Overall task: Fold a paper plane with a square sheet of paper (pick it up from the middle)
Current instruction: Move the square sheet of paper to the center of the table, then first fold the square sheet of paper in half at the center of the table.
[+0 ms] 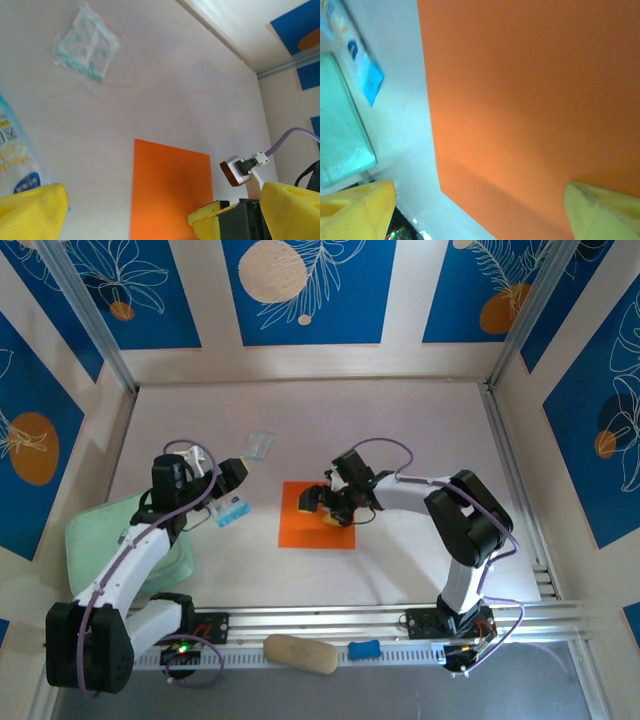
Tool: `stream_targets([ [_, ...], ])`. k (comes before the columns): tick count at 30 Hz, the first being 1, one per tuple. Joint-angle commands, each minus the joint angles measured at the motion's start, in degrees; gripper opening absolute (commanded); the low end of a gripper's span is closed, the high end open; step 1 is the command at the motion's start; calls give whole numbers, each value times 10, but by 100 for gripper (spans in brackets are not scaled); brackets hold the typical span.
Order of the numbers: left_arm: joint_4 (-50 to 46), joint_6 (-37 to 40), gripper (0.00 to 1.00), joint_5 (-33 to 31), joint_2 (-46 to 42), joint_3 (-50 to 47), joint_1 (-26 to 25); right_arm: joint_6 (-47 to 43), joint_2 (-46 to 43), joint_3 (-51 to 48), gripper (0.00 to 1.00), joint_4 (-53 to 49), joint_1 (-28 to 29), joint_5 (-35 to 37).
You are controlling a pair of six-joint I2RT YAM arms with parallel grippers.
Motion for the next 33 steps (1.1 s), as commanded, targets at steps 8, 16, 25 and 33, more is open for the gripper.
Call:
stream_targets([
  [8, -179, 69, 86, -77, 36, 66, -119, 65, -128, -52, 92, 12, 27, 88],
  [16, -239, 81, 77, -175, 173, 165, -263, 64, -305, -135, 97, -86, -20, 276],
  [25, -276, 39, 77, -221, 338, 283, -365, 22, -407, -217, 99, -75, -120, 181],
  [33, -400, 36, 86, -280, 459, 410, -412, 20, -428, -240, 99, -71, -144, 159],
])
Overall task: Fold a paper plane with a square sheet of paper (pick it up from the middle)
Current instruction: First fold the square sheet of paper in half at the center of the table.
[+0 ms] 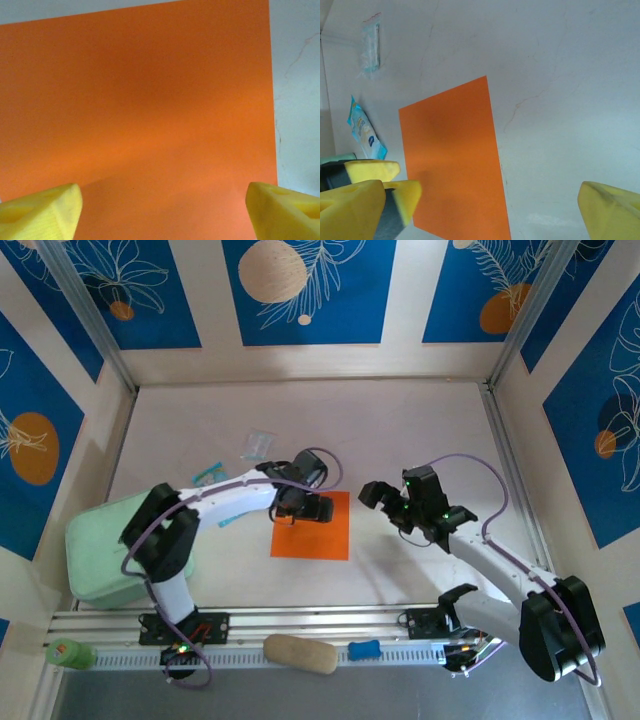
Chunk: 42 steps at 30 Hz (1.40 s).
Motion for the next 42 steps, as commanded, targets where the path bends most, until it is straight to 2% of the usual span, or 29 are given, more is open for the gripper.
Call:
stream_targets([
  [1, -88, -4, 87, -42, 38, 51, -12, -7, -6, -13, 99, -1, -5, -22],
  [11, -119, -36, 94, -47, 98, 96, -21, -18, -8, -25, 99, 8, -19, -51],
  [30, -134, -60, 97, -40, 160, 137, -28, -18, -2, -34, 99, 18, -34, -67],
  [42, -97, -78, 96, -5, 195, 83, -28, -20, -3, -31, 99, 7, -44, -65],
])
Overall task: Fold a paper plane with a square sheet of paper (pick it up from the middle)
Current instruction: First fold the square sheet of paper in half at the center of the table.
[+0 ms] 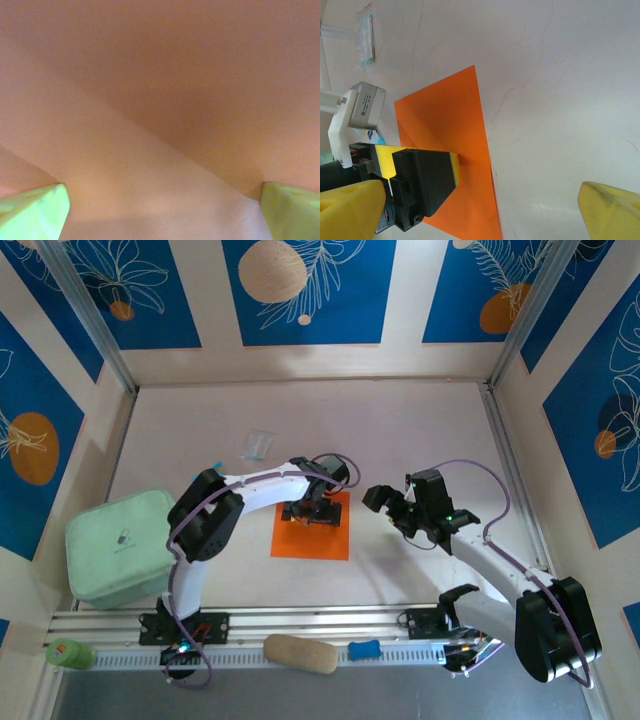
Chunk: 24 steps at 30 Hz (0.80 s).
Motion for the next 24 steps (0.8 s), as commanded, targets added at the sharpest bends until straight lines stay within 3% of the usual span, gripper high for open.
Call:
stream_targets([
  [1, 11, -18, 96, 39, 50, -39, -6, -5, -4, -2, 99, -8, -3, -11],
  [15, 24, -3, 90, 27, 32, -38, -6, -3, 2, 13, 99, -13, -4, -14],
  [24, 116, 19, 58, 22, -69, -89, -5, -13, -53, 24, 99, -29, 1, 34],
])
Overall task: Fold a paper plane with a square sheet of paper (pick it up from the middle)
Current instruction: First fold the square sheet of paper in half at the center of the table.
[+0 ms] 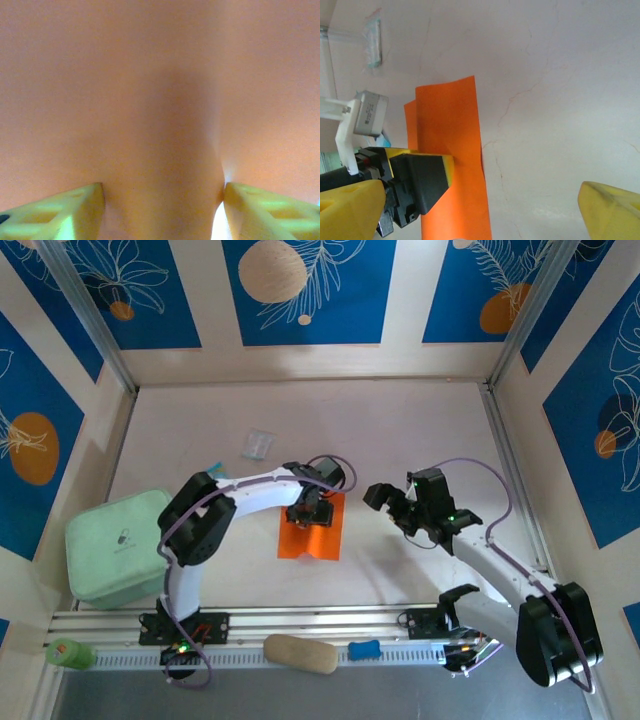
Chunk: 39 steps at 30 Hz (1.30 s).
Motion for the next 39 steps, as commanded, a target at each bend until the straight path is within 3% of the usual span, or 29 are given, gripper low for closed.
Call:
stream_targets([
  [1, 62, 5, 53, 19, -39, -37, -5, -15, -42, 16, 99, -18, 1, 34],
  [8, 189, 4, 38, 55, -143, -115, 11, -27, -98, -5, 100, 4, -6, 56],
  [12, 312, -35, 36, 155, -187, -176, 45, -15, -127, -32, 99, 33, -15, 58],
  [17, 551, -152, 32, 298, -201, -270, 89, -10, -155, -59, 97, 60, -31, 23],
  [20, 664, -209, 31, 341, -184, -297, 94, -12, -157, -63, 96, 66, -42, -15],
  [23, 717, -243, 32, 359, -158, -308, 94, -13, -153, -61, 96, 68, -47, -36],
  [28, 779, -288, 30, 350, -130, -339, 93, -8, -142, -58, 96, 56, -53, -60],
  [34, 685, -266, 30, 270, -145, -346, 74, -3, -101, -60, 96, 81, -55, -123],
  [39, 704, -282, 30, 202, -151, -370, 56, 2, -49, -50, 96, 93, -53, -154],
])
